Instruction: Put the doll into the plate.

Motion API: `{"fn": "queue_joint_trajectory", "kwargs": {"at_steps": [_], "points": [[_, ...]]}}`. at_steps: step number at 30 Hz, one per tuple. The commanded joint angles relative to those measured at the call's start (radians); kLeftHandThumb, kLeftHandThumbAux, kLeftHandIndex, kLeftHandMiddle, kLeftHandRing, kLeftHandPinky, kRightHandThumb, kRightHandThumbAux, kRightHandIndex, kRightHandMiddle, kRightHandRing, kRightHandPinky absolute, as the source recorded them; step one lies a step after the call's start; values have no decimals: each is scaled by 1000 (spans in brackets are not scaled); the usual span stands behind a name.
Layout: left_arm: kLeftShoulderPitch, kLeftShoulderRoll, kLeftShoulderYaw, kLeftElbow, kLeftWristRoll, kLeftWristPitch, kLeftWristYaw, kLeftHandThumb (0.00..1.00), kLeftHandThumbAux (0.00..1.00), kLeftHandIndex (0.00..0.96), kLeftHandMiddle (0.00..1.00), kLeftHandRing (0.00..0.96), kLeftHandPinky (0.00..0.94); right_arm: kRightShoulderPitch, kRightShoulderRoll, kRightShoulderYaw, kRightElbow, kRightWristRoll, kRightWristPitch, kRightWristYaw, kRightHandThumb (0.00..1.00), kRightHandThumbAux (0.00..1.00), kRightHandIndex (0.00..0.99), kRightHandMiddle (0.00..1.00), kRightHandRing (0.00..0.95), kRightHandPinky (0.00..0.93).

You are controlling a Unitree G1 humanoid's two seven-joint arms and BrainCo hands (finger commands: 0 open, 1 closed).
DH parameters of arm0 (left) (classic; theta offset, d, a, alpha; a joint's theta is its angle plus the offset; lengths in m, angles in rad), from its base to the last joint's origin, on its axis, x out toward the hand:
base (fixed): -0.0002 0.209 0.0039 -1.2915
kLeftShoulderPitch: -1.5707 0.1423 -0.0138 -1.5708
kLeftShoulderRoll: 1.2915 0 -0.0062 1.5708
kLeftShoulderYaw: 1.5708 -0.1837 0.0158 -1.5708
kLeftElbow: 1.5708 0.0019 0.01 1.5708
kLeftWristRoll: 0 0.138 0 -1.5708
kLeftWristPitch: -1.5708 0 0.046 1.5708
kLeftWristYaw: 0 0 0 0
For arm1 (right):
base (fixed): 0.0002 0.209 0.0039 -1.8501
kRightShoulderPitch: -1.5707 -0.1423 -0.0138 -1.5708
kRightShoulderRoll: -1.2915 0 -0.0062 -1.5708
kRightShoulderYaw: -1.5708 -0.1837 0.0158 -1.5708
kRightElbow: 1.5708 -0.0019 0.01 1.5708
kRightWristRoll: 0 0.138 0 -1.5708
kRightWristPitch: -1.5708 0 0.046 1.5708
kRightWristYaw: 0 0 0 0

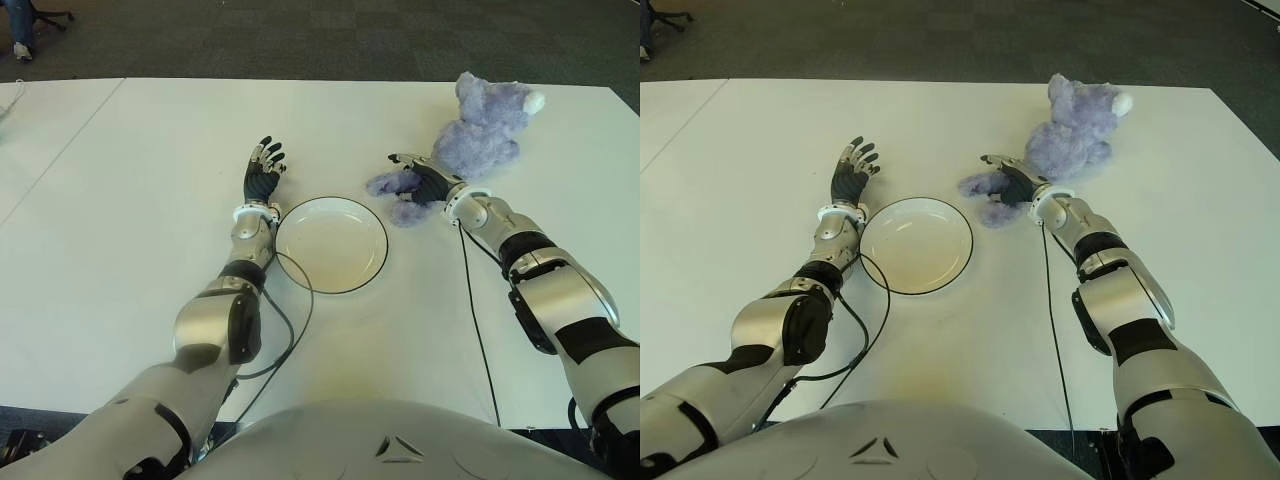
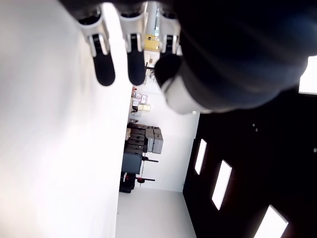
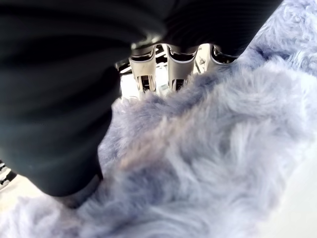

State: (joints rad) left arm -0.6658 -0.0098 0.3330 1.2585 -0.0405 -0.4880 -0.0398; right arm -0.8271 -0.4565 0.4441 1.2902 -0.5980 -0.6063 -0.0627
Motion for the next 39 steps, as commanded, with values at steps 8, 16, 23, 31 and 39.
{"fn": "queue_joint_trajectory", "kwargs": {"at_steps": [8, 16, 23, 31, 39], "points": [[125, -25, 0, 88, -4, 104, 18, 609, 877, 117, 172, 164, 205, 111, -117, 3, 26, 10, -28, 129, 40, 835, 53, 289, 322, 361], [126, -24, 0, 87, -4, 101, 14, 604, 873, 113, 173, 166, 204, 194, -190, -6, -50, 42, -126, 154, 617, 745, 407, 604, 631, 681], [123, -20, -1, 89, -1, 106, 13, 584, 871, 112, 168, 166, 213, 320, -198, -65, -231, 137, -164, 179, 703, 720, 434, 754, 780, 824], [119, -13, 7, 92, -7, 124, 12, 576, 867, 110, 171, 182, 249, 453, -139, -161, -551, 245, -121, 134, 710, 712, 441, 836, 850, 883], [124, -10, 4, 90, -4, 107, 3, 569, 870, 105, 171, 172, 211, 437, -37, -229, -613, 374, -77, 192, 713, 710, 441, 855, 867, 896]]}}
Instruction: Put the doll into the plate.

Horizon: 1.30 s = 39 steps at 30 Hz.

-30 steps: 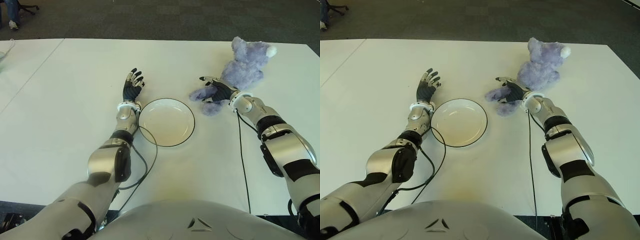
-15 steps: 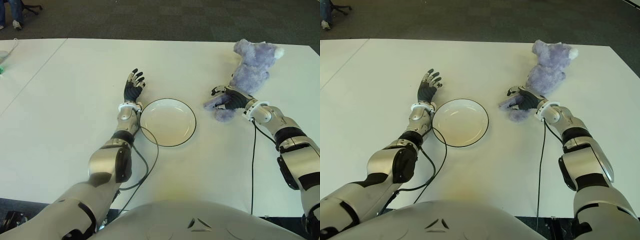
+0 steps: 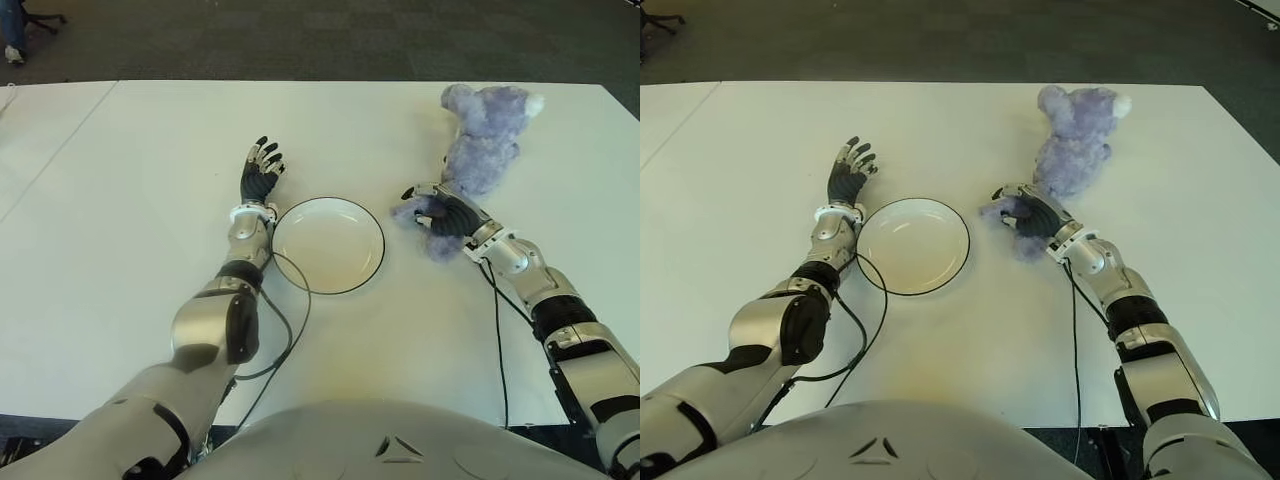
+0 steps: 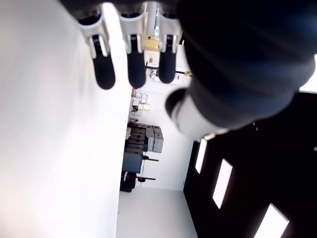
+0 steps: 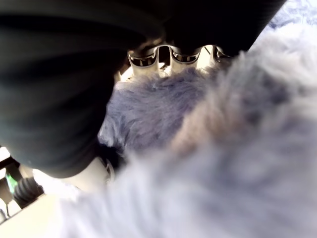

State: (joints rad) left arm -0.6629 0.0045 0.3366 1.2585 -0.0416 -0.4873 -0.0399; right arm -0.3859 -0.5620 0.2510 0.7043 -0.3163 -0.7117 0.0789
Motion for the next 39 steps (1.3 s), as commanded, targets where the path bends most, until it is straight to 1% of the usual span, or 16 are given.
{"fn": "queue_joint_trajectory", "kwargs": {"at_steps": [1, 4, 7, 10, 13, 17, 23, 27, 32, 34, 36, 38, 39], "points": [[122, -25, 0, 90, -2, 103, 3, 571, 880, 103, 172, 167, 200, -4, 78, -42, -33, 110, 28, 63, 713, 710, 441, 857, 872, 898], [123, -26, -1, 89, -2, 95, 3, 599, 887, 103, 171, 162, 189, -2, 99, -57, -42, 149, 5, 95, 713, 710, 441, 860, 875, 901], [123, -25, -4, 89, 0, 99, 6, 606, 885, 106, 167, 157, 189, 3, 110, -67, -46, 164, -17, 115, 712, 710, 441, 861, 877, 902], [122, -24, -6, 90, 2, 104, 9, 604, 885, 106, 166, 156, 190, 6, 120, -76, -46, 166, -34, 126, 712, 711, 441, 862, 877, 901], [121, -23, -9, 90, 3, 110, 12, 576, 887, 104, 170, 161, 207, 8, 129, -82, -45, 162, -57, 129, 710, 711, 441, 862, 878, 899], [122, -24, -8, 90, 3, 104, 12, 557, 884, 103, 173, 169, 224, 6, 130, -86, -39, 143, -84, 124, 709, 711, 441, 861, 876, 895], [123, -24, -12, 91, 8, 110, 19, 532, 869, 103, 169, 178, 239, 0, 122, -89, -36, 100, -126, 96, 708, 712, 441, 859, 873, 893], [123, -23, -16, 92, 13, 112, 24, 460, 859, 92, 166, 189, 260, -6, 119, -91, -42, 77, -137, 79, 707, 713, 441, 859, 872, 893], [124, -23, -16, 92, 15, 110, 24, 422, 874, 83, 167, 181, 212, -18, 127, -93, -51, 53, -155, 51, 707, 713, 441, 859, 872, 895], [123, -23, -16, 92, 14, 109, 23, 420, 879, 82, 166, 176, 206, -28, 134, -96, -66, 42, -166, 32, 707, 713, 441, 859, 872, 895], [123, -23, -13, 92, 11, 109, 20, 444, 884, 82, 169, 174, 211, -45, 143, -101, -78, 25, -186, 2, 708, 712, 441, 858, 871, 895], [123, -23, -10, 92, 9, 108, 15, 468, 885, 90, 172, 173, 216, -87, 157, -114, -88, -21, -217, -60, 709, 712, 441, 857, 870, 894], [123, -23, -9, 92, 8, 106, 13, 498, 885, 98, 176, 175, 223, -99, 161, -119, -89, -36, -228, -81, 710, 711, 441, 855, 868, 888]]}}
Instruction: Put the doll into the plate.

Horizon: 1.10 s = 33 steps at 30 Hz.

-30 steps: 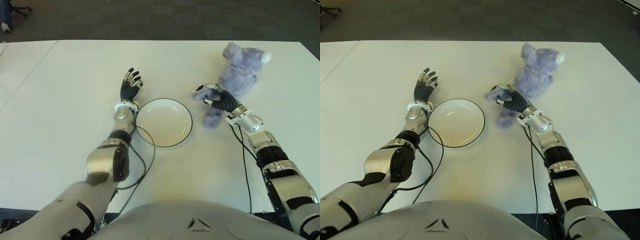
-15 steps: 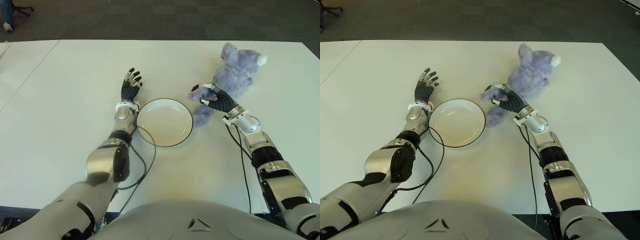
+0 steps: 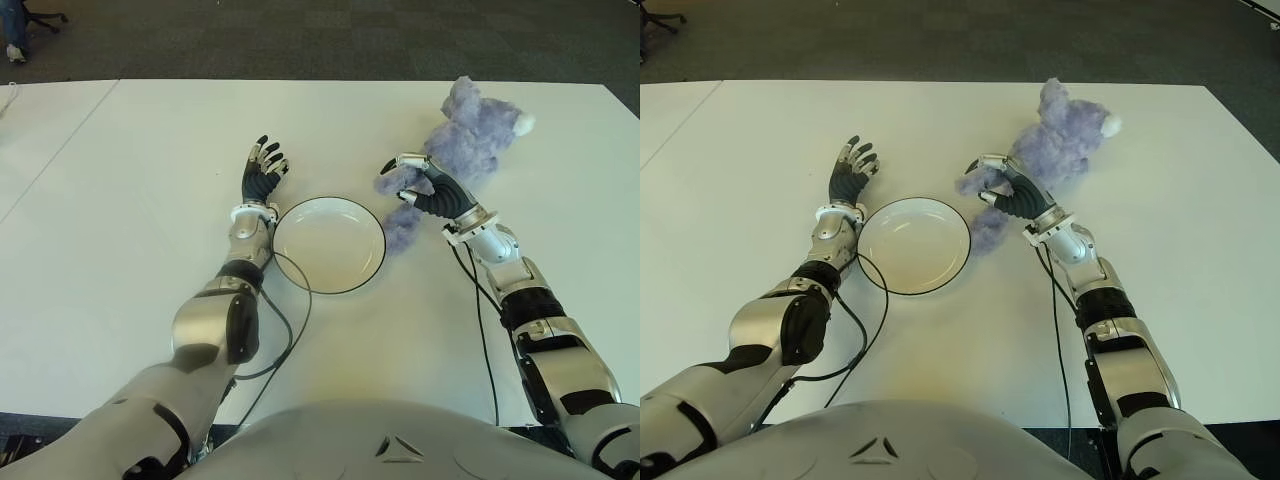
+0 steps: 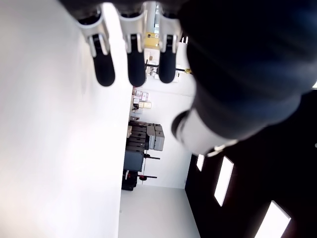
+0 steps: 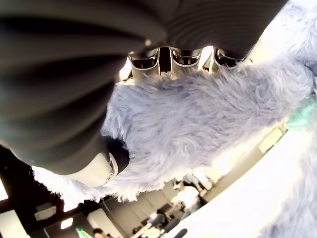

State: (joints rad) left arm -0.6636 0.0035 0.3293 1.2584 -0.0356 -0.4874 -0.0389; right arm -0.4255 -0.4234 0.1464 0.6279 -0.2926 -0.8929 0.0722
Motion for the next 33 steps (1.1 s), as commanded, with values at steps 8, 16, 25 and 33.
{"fn": "queue_joint_trajectory", "kwargs": {"at_steps": [8, 16, 25, 33], "points": [[123, -24, -5, 92, 5, 102, 16, 534, 883, 107, 172, 170, 217, -80, 27, -16, 9, -75, -69, -114, 710, 711, 441, 853, 864, 885], [120, -26, -4, 92, 4, 105, 18, 503, 881, 108, 170, 174, 224, -97, 23, -12, 23, -72, -89, -116, 710, 710, 441, 854, 865, 887], [119, -25, 1, 92, -2, 104, 11, 532, 883, 108, 170, 166, 212, -178, 11, -23, 69, -96, -118, -144, 711, 709, 442, 854, 867, 890], [118, -24, 1, 93, -2, 111, 15, 543, 880, 109, 172, 165, 203, -253, -10, -42, 92, -113, -113, -182, 714, 707, 441, 863, 870, 888]]}}
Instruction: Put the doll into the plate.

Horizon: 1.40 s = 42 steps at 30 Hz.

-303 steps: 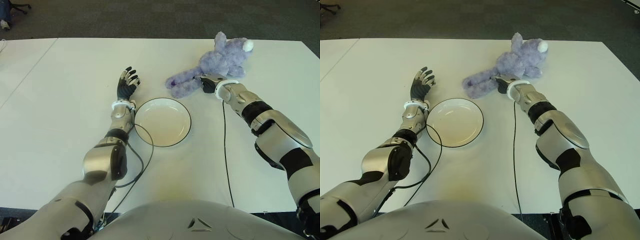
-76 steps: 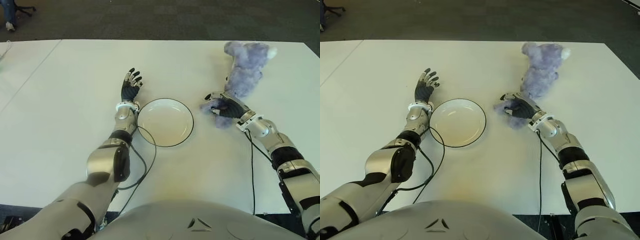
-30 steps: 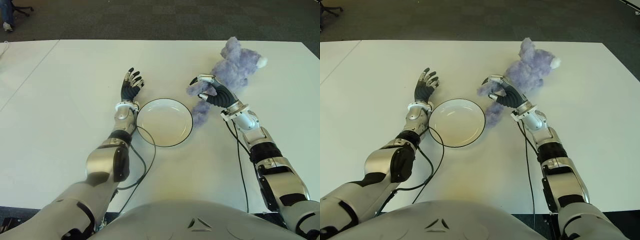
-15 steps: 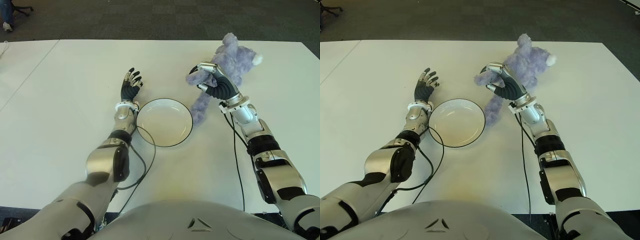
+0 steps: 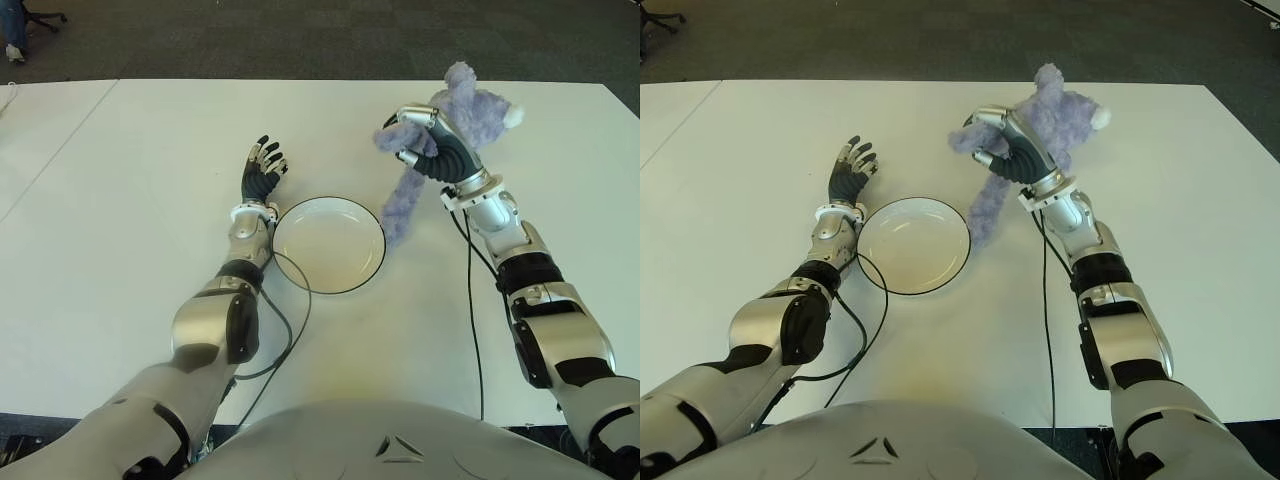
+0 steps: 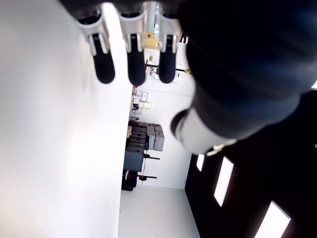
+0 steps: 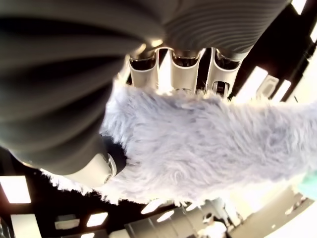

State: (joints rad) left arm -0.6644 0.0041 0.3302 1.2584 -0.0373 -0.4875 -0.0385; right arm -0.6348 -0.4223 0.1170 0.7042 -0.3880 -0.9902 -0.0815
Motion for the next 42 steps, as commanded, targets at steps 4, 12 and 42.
{"fn": "queue_joint_trajectory", "kwargs": {"at_steps": [4, 12, 42], "points": [[118, -24, -2, 93, 3, 111, 19, 554, 870, 115, 173, 172, 230, -58, -13, -18, 29, -1, -1, -20, 715, 708, 441, 870, 874, 889], [118, -24, -2, 93, 2, 110, 18, 556, 867, 107, 171, 169, 213, -77, -14, -26, 42, 57, 31, 24, 715, 710, 440, 874, 884, 886], [119, -19, 1, 93, 1, 112, 17, 502, 863, 99, 176, 182, 230, -82, -26, -53, 77, 78, 45, 38, 715, 710, 440, 875, 884, 881]]}}
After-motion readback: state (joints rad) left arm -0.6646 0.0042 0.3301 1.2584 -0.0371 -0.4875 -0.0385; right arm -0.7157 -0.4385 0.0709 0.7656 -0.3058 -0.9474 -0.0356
